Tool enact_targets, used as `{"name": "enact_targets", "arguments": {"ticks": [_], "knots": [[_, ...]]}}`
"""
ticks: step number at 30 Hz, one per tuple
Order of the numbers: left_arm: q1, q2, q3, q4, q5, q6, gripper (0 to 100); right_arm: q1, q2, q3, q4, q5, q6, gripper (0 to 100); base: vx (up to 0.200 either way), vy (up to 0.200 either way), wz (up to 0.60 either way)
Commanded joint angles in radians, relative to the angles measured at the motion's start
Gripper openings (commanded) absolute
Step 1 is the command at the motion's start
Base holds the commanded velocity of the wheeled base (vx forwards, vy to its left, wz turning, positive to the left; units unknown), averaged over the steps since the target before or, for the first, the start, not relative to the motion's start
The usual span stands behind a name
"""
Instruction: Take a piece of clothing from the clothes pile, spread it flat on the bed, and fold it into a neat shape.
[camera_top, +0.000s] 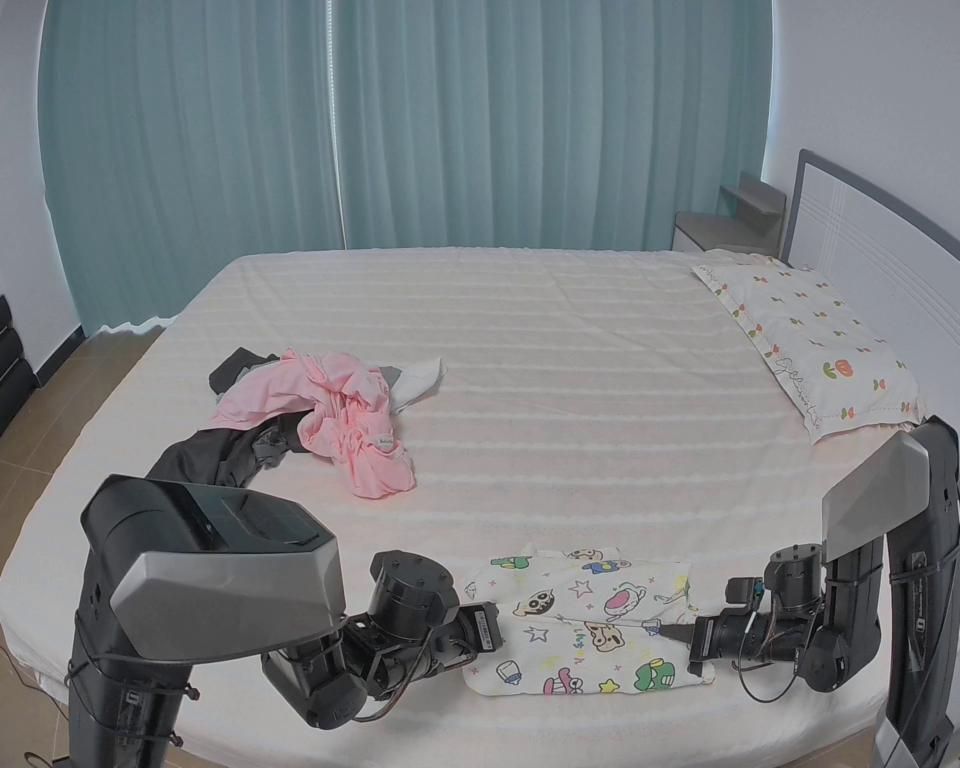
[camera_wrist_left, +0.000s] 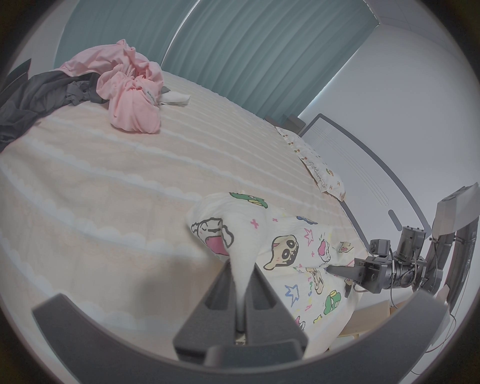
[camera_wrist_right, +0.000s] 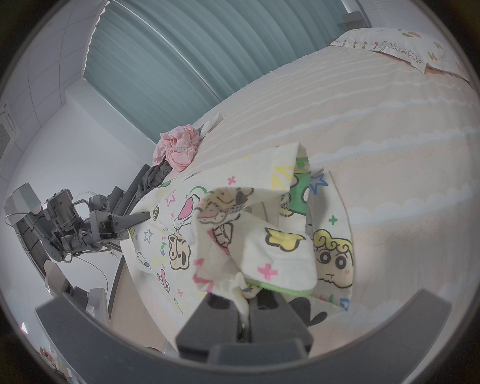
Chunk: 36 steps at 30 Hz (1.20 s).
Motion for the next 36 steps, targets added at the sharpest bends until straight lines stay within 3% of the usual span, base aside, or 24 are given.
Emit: {"name": "enact_targets", "arguments": {"ticks": [1,36], "knots": [[0.001,-0.014,0.0,0.0,0.001,0.0,0,0.004,-0.005,-0.006,-0.017,0.001,0.0,0,0.0,0.2,0.0],[0.05,0.016,0.023,-0.009,0.001,0.005,0,0.017,-0.01,-0.02,-0.017,-0.007,0.002,0,0.0,0.194,0.0]]}}
